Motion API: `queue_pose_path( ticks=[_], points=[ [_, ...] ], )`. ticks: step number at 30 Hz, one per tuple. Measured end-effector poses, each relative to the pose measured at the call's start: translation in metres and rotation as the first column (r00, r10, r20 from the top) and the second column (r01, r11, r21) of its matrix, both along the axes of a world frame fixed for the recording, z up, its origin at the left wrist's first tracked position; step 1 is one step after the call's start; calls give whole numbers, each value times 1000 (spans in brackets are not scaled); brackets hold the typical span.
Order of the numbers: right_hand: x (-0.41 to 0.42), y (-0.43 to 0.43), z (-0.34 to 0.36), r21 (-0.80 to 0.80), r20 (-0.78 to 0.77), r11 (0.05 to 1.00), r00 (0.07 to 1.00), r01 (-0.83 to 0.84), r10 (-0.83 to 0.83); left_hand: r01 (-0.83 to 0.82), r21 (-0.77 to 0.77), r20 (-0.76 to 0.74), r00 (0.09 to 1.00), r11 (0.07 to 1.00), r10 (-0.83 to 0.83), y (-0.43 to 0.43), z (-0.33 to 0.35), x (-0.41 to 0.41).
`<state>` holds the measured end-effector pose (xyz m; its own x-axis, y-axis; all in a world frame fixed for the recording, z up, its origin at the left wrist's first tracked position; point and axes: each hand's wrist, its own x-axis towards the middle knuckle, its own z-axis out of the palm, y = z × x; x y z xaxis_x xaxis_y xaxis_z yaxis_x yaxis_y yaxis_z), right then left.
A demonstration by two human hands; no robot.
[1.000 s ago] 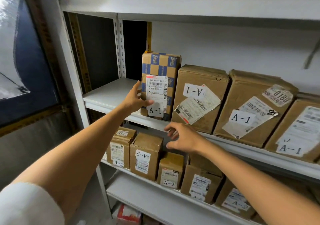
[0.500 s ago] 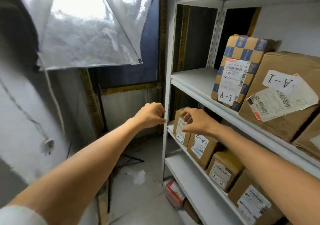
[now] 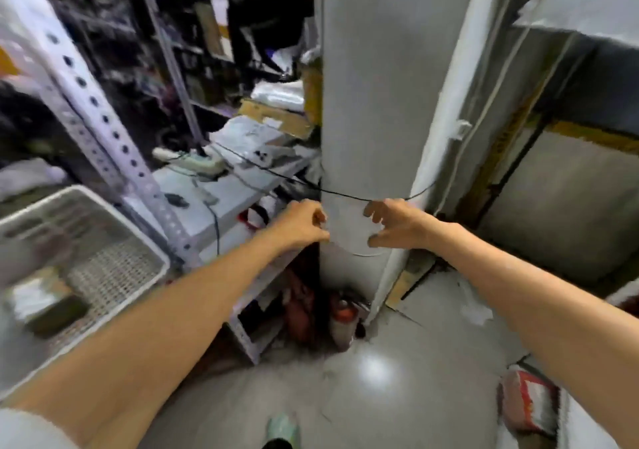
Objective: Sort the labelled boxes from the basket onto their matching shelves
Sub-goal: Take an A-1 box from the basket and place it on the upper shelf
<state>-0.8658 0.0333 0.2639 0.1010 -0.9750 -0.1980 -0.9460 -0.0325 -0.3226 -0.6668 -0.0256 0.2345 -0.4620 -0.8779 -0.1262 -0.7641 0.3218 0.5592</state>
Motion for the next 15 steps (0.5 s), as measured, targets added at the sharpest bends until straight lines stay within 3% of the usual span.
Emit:
queue_pose_path(
  ticks=[4,8,15],
  points=[
    [130,-41,-3,-1,5,962,962,-273,273,-264,8,55,963,965,263,14,8,156],
    [251,-70,1,1,43,862,861,-508,507,-496,-21,99,863,868,495,43,6,284],
    [449,-92,-11,15,81,677,676,-736,732,-741,5,105,668,671,737,80,-21,450]
  ],
)
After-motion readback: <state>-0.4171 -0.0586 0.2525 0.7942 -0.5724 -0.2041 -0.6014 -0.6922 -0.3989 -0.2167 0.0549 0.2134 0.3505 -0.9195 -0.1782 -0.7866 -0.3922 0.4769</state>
